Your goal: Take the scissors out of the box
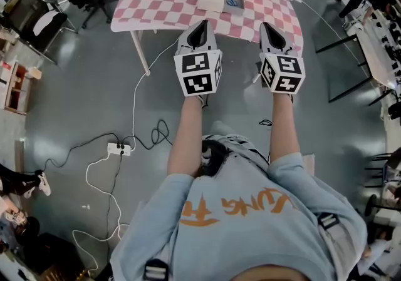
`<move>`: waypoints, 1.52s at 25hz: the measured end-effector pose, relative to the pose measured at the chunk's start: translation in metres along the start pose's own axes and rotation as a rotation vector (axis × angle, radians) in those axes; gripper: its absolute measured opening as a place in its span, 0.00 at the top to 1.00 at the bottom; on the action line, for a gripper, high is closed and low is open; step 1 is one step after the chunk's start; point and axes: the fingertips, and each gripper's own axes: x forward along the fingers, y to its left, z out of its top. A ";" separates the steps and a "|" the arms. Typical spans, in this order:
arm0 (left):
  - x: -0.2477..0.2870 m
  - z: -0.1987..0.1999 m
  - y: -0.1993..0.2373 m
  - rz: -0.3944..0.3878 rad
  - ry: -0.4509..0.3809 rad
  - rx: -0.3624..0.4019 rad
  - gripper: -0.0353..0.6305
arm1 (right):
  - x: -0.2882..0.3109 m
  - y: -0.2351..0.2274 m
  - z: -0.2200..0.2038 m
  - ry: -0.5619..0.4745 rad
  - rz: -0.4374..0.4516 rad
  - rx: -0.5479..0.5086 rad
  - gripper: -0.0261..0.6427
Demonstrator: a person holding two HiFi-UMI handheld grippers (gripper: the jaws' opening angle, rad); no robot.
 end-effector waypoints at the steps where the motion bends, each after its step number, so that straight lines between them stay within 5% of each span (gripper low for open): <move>1: 0.001 -0.002 -0.003 -0.006 0.005 0.003 0.92 | 0.000 -0.004 -0.003 0.007 -0.008 0.006 0.97; 8: 0.018 -0.023 -0.003 -0.008 0.045 0.019 0.92 | 0.021 -0.014 -0.023 0.028 -0.018 0.057 0.97; 20: 0.084 -0.065 0.040 0.097 0.102 -0.029 0.92 | 0.102 -0.040 -0.050 0.034 -0.002 0.129 0.97; 29: 0.178 -0.152 0.031 0.087 0.268 -0.102 0.92 | 0.168 -0.101 -0.116 0.162 -0.016 0.158 0.97; 38: 0.272 -0.193 0.027 0.094 0.391 -0.078 0.92 | 0.238 -0.173 -0.178 0.253 -0.026 0.271 0.97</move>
